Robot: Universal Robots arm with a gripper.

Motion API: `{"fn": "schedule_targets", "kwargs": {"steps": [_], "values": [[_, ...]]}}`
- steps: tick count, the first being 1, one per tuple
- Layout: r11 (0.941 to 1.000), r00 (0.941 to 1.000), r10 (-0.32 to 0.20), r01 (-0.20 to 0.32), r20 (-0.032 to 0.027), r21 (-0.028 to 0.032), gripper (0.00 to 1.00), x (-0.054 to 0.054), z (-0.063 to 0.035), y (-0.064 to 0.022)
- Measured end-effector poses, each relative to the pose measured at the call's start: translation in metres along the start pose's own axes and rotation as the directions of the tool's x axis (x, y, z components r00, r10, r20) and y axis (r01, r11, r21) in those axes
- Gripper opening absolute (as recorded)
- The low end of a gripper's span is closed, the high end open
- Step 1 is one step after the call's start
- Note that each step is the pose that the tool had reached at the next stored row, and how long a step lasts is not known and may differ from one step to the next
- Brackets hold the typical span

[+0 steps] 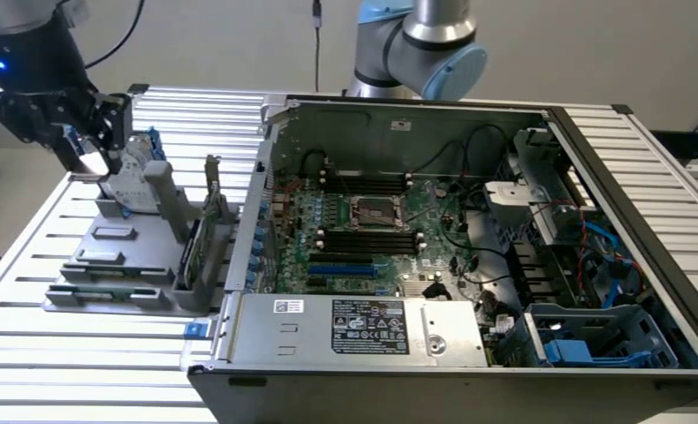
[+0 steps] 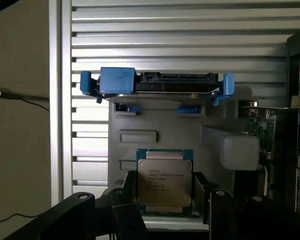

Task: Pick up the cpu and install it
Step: 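Pick up the cpu and move it towards the insertion slot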

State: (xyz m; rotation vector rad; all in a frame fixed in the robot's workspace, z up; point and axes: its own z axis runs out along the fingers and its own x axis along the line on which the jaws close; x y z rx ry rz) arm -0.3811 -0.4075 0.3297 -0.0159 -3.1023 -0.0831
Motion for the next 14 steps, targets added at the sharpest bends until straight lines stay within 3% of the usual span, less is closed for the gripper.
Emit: {"fn": "schedule_targets", "kwargs": {"steps": [5,14], "values": [[1.0,1.0,0.0,0.0,0.0,0.0,0.55,-0.02,-0.0143,0.0038],[1.0,1.0,0.0,0.0,0.0001,0.0,0.55,-0.061,-0.0241,0.0087]]}}
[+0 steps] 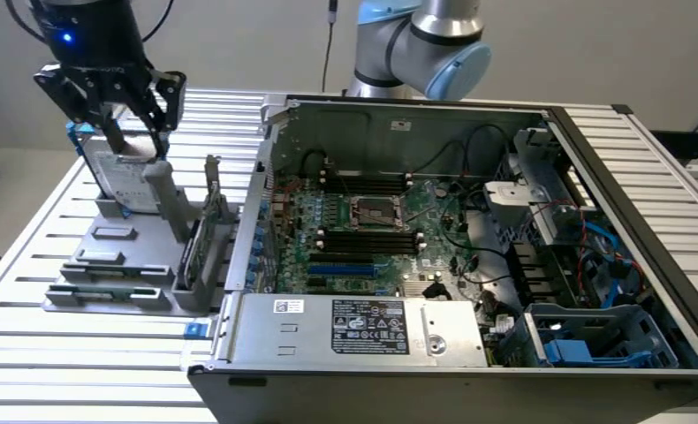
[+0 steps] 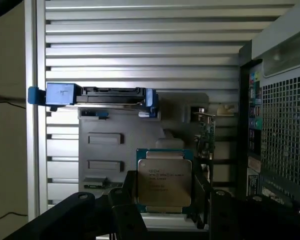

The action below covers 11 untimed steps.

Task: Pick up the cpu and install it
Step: 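Pick up the cpu and move it towards the insertion slot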

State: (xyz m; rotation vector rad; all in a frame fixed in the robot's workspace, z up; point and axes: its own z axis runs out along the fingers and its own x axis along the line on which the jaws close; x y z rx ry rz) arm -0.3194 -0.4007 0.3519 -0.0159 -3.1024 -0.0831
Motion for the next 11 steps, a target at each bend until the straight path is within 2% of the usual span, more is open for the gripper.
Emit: {"fn": "schedule_targets", "kwargs": {"steps": [11], "values": [[1.0,1.0,0.0,0.0,0.0,0.0,0.55,-0.05,-0.0106,0.0069]]}}
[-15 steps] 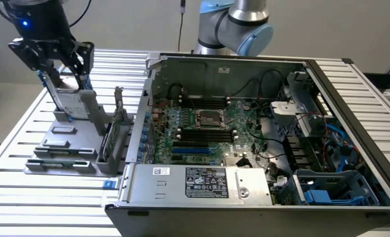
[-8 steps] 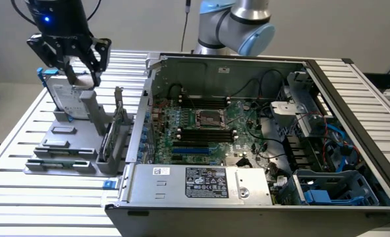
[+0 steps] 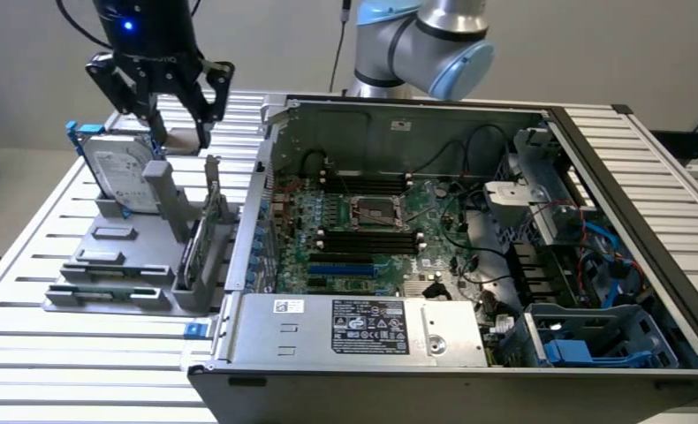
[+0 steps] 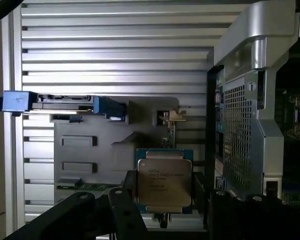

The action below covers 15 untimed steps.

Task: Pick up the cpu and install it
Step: 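Pick up the cpu and move it towards the insertion slot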

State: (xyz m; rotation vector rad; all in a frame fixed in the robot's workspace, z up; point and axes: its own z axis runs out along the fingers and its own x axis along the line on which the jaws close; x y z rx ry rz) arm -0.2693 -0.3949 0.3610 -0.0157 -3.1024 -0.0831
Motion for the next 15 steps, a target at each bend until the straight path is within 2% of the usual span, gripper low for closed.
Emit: {"fn": "schedule_targets", "kwargs": {"steps": [15], "values": [[1.0,1.0,0.0,0.0,0.0001,-0.0001,0.55,-0.067,-0.0062,0.0097]]}}
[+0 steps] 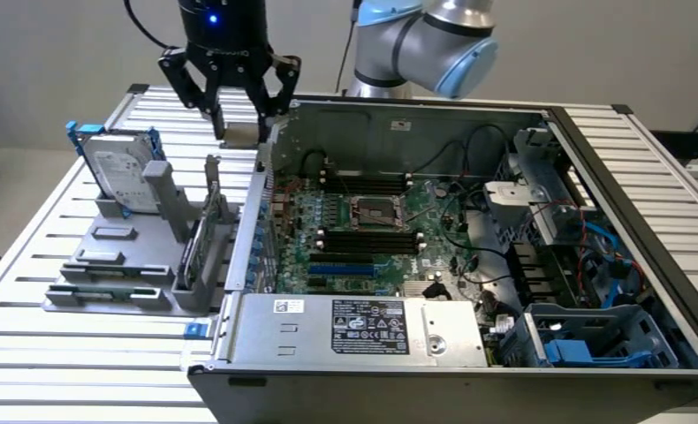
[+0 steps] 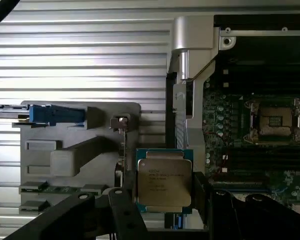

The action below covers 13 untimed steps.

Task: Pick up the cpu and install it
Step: 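Pick up the cpu and move it towards the insertion slot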

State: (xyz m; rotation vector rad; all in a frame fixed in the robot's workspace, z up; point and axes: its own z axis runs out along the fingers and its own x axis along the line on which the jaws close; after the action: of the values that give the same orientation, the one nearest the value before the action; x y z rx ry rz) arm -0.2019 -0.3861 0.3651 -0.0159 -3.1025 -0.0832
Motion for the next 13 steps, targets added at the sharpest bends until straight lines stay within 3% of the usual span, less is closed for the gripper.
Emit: {"fn": "schedule_targets", "kwargs": {"steps": [13], "values": [[1.0,1.0,0.0,0.0,-0.0005,0.0,0.55,-0.059,0.0015,0.0146]]}}
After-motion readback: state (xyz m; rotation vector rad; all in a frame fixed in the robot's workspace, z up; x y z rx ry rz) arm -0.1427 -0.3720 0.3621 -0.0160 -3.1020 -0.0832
